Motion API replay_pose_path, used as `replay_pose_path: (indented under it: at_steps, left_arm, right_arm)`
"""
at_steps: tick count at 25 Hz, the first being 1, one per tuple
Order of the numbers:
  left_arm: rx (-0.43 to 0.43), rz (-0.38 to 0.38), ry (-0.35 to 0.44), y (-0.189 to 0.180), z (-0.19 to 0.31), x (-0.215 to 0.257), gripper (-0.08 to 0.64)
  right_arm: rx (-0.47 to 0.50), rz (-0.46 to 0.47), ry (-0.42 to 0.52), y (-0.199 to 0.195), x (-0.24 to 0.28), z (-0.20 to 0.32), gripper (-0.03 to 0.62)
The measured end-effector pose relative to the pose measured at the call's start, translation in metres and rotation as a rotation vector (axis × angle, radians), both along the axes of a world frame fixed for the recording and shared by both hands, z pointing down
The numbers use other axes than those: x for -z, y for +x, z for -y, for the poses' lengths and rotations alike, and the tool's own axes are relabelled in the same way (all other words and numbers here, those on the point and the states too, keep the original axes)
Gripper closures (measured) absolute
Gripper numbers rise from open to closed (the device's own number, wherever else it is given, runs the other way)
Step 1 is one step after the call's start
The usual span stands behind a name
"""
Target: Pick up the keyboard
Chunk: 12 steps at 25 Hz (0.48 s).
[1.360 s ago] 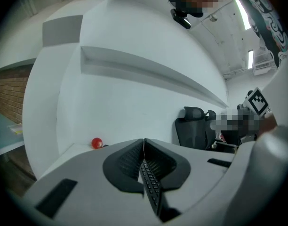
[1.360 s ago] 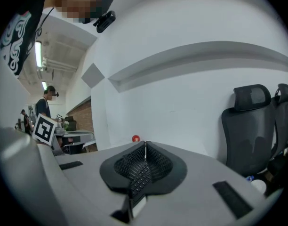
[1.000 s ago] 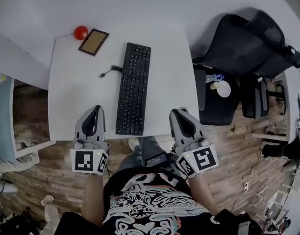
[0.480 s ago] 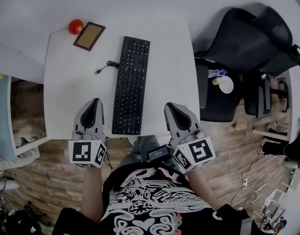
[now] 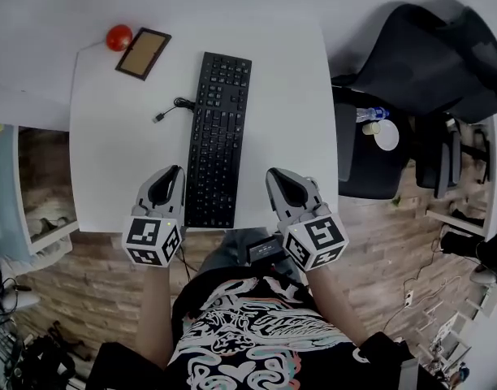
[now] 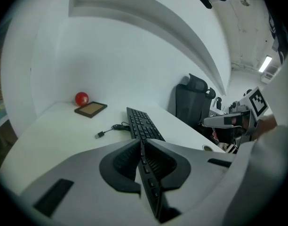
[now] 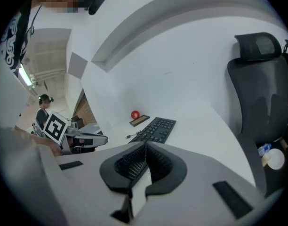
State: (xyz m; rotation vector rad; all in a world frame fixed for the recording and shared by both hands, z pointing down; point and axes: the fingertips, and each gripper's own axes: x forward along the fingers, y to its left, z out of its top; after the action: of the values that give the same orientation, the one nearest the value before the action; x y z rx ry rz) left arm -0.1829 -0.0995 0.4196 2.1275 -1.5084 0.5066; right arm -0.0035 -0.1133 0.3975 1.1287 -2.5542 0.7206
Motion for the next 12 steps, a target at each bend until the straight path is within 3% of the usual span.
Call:
replay_pose_path:
  at_steps: [4, 10, 11, 12]
  left_arm:
    - [-0.042, -0.013, -0.144, 0.007, -0.003, -0.037, 0.538]
    - [-0.048, -0.032, -0.234, 0.005, -0.002, -0.064, 0.531]
    - [-0.051, -0.052, -0.249, 0.007, -0.001, -0.067, 0.484]
    - [-0.055, -0.080, -0.264, 0.009, 0.000, -0.069, 0.426]
  right_arm:
    - [0.049, 0.027, -0.151, -0.012, -0.038, -0.001, 0.563]
    - [0.055, 0.117, -0.330, -0.027, -0.080, 0.001, 0.558]
    - [0.063, 0.129, -0.363, -0.029, -0.085, 0.000, 0.541]
    - [0.074, 0.142, -0.401, -0.033, -0.091, -0.002, 0.480]
